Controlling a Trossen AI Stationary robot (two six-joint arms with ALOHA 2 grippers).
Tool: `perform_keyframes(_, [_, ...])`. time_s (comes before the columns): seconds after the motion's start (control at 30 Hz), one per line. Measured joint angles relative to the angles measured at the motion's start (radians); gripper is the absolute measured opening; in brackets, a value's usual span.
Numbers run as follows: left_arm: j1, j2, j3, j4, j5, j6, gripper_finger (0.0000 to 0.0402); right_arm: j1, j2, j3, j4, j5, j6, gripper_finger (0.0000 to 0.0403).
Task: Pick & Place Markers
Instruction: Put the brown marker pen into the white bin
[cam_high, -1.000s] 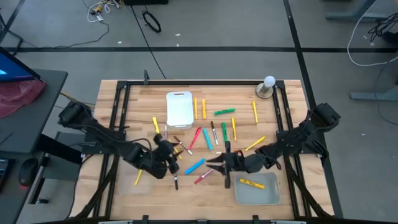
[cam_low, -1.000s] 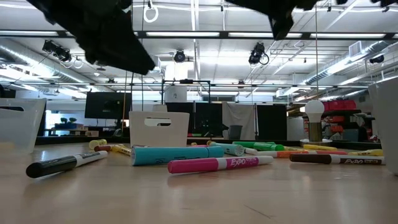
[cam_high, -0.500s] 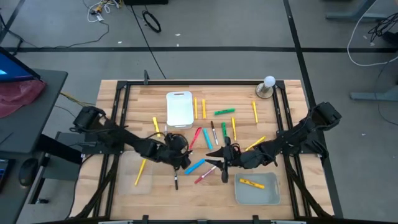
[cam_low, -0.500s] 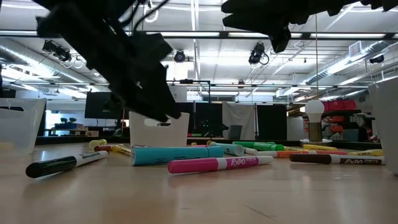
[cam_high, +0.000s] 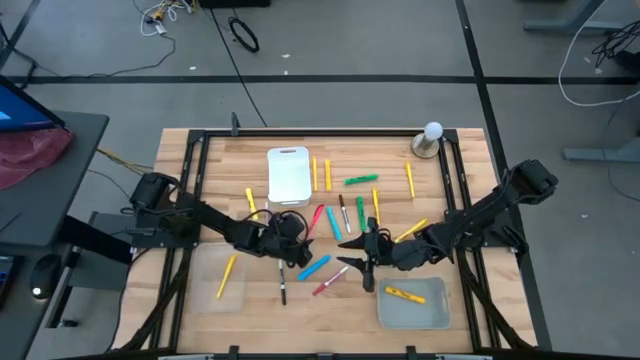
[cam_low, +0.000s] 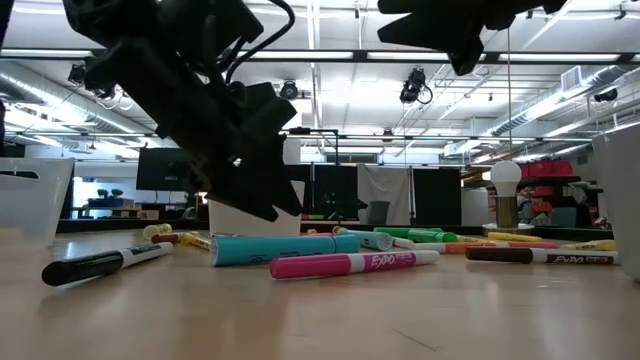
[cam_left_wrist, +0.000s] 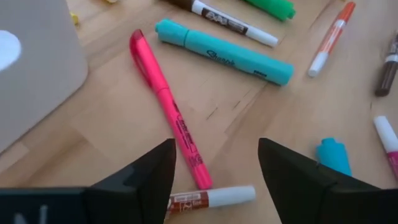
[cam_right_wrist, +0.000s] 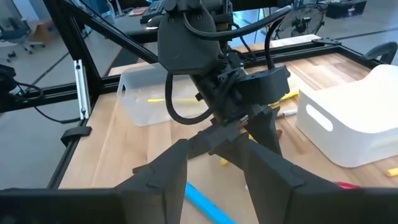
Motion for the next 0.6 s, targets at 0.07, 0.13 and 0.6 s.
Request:
perform_keyframes(0.07, [0.003, 0.0, 0.0, -0.032, 0.039, -0.024, 0.0226, 0.0, 0.0, 0.0, 0.0, 0.0, 0.011, 0.0157])
perform_keyframes(0.13, [0.006, -0.008, 0.0, -0.067, 0.074, -0.036, 0.0223, 0.0, 0.0, 0.0, 0.0, 0.0, 0.015, 0.0157])
perform_keyframes(0.6, [0.07, -0.106, 0.0, -0.199, 0.249, 0.549, 0.0235, 0.0, 0.0, 0.0, -0.005, 0.0, 0.012, 0.0157])
